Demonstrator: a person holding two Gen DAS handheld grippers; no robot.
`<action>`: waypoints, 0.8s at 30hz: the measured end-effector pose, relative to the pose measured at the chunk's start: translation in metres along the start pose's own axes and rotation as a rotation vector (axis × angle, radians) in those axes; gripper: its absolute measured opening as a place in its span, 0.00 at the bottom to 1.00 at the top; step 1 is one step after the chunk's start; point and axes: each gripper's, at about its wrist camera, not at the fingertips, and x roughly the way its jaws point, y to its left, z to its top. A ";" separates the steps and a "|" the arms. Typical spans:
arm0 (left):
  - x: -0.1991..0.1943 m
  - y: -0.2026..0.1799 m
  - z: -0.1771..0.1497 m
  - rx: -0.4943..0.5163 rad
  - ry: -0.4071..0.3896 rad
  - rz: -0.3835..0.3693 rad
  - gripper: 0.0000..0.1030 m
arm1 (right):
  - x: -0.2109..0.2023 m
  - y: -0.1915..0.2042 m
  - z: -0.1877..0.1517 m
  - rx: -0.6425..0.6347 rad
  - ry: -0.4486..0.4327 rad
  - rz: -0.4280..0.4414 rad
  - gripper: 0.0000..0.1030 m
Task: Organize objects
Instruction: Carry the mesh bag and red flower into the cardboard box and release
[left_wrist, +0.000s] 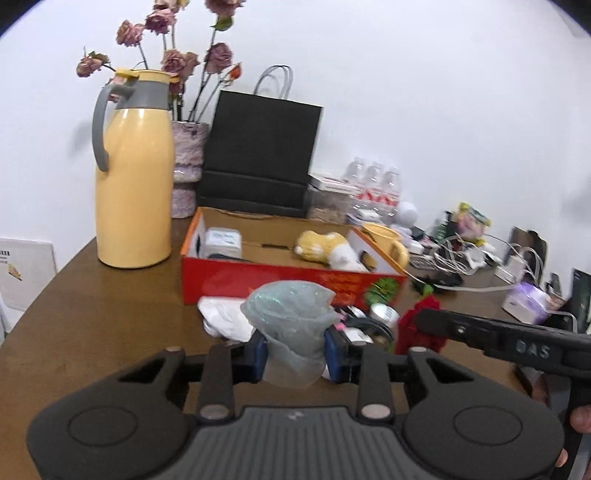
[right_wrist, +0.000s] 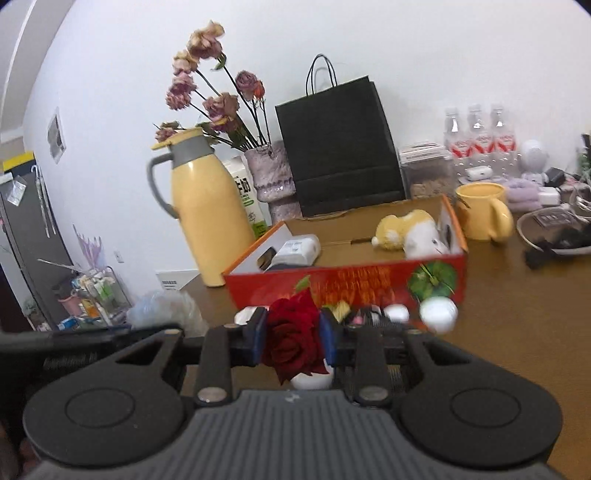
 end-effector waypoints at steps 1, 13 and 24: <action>-0.005 -0.004 -0.003 0.006 0.002 -0.010 0.29 | -0.011 0.001 -0.003 -0.004 -0.001 -0.016 0.30; 0.001 -0.019 0.023 0.067 -0.048 -0.073 0.29 | -0.041 -0.005 0.018 -0.055 -0.072 -0.094 0.30; 0.206 -0.014 0.142 -0.038 0.299 -0.252 0.30 | 0.125 -0.093 0.149 0.055 0.243 -0.049 0.31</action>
